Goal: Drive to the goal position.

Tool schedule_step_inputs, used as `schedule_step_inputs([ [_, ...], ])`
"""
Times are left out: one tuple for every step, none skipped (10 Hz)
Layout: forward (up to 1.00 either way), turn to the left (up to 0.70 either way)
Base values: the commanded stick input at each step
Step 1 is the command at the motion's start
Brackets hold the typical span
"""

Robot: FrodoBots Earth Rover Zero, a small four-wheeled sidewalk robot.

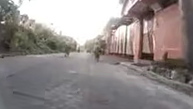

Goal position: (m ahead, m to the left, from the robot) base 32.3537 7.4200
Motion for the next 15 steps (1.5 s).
schedule_step_inputs([
  [1.0, 0.04],
  [1.0, 0.04],
  [1.0, 0.04],
  [1.0, 0.04],
  [1.0, 0.04],
  [1.0, 0.04],
  [1.0, 0.04],
  [1.0, 0.04],
  [1.0, 0.04],
  [1.0, 0.04],
  [1.0, 0.04],
  [1.0, 0.04],
  [1.0, -0.05],
  [1.0, -0.26],
  [1.0, -0.36],
])
